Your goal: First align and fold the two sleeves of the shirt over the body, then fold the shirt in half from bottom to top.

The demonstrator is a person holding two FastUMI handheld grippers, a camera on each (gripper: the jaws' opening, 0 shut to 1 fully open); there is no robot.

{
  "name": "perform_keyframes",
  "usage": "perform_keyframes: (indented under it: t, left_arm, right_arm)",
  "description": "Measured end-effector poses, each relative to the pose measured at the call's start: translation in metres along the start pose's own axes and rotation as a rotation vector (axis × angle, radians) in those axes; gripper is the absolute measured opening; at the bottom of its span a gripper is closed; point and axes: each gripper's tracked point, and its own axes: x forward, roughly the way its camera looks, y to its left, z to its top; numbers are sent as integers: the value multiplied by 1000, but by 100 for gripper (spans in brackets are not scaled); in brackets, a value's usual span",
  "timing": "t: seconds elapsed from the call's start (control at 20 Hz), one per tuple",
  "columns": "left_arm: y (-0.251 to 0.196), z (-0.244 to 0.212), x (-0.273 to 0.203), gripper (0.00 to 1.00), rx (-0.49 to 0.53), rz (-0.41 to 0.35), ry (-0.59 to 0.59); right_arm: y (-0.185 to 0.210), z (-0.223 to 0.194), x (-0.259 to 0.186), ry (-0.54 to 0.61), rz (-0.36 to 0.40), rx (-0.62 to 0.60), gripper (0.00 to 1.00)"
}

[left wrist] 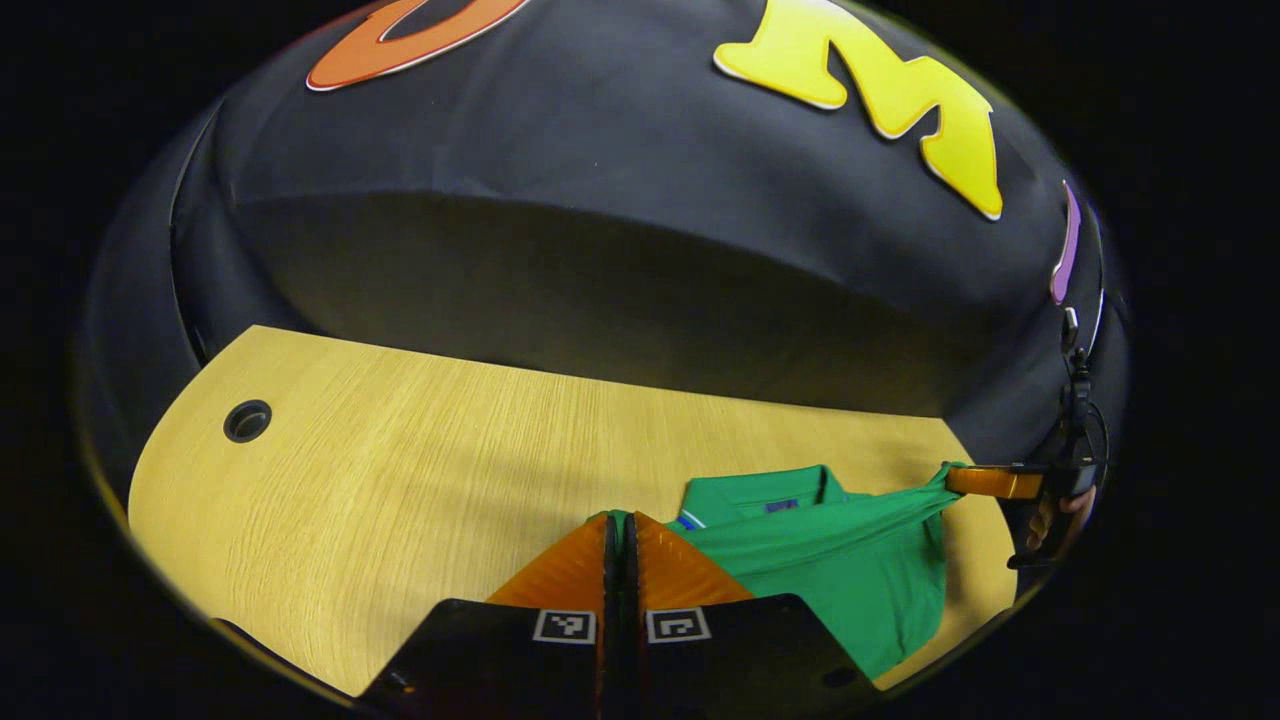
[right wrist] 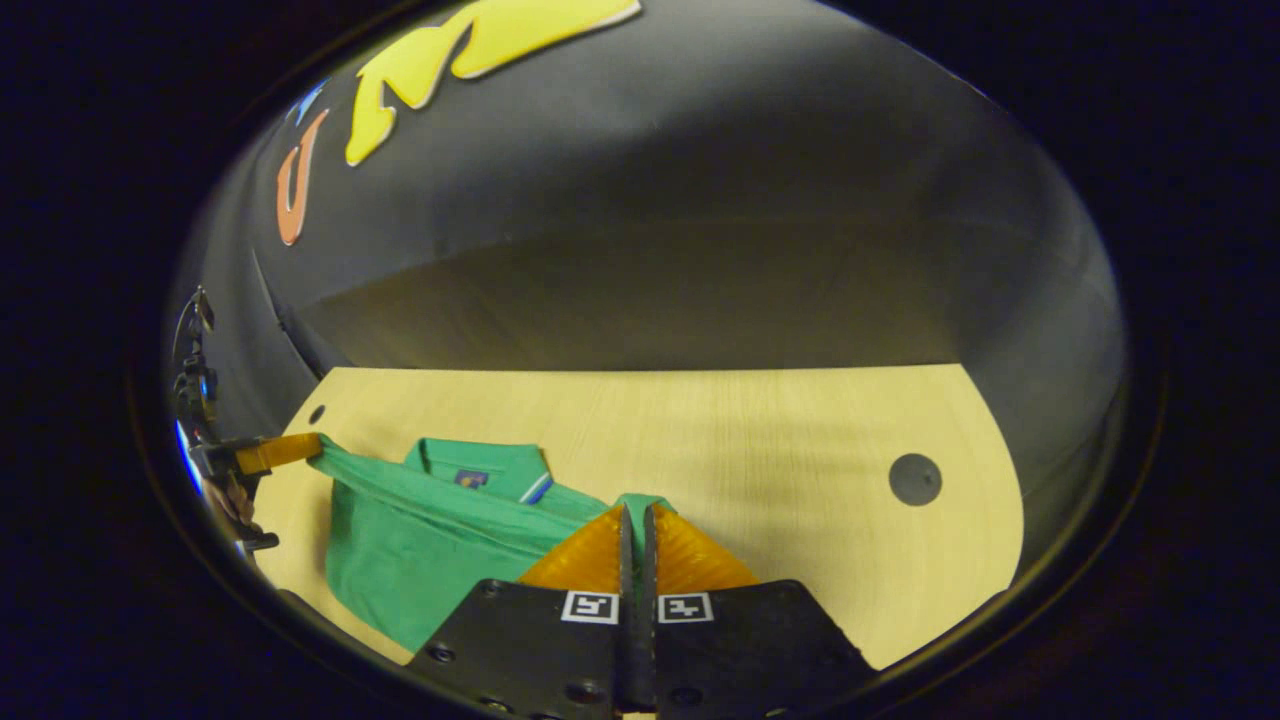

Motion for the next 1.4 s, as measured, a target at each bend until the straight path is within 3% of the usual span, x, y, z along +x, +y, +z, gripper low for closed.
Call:
perform_keyframes:
  t: [0.35,0.45,0.5,0.55,0.6,0.7,0.75,0.8,1.15,1.4]
  left_arm:
    - [11,-22,28,11,22,54,41]
    - [14,-17,24,22,18,79,27]
    - [13,-14,15,33,13,92,13]
    - [16,-7,10,68,13,108,-3]
    - [17,3,-1,90,14,126,-25]
    - [16,20,-24,100,16,145,-73]
    - [12,31,-38,100,13,146,-102]
    - [7,41,-52,100,12,141,-131]
    - [-24,112,-189,100,88,122,-345]
    - [-47,122,-281,100,108,111,-448]
  right_arm:
    - [0,-21,27,43,-23,-13,2]
    - [0,-19,22,25,-53,-48,12]
    - [1,-17,15,12,-61,-61,22]
    - [6,-14,8,-1,-64,-74,38]
    - [10,-8,-3,-22,-73,-88,55]
    - [18,9,-29,-91,-102,-108,88]
    - [25,19,-44,-127,-118,-111,97]
    - [31,27,-61,-166,-132,-116,99]
    - [93,68,-212,-422,-172,-163,98]
    - [130,54,-320,-531,-202,-162,97]
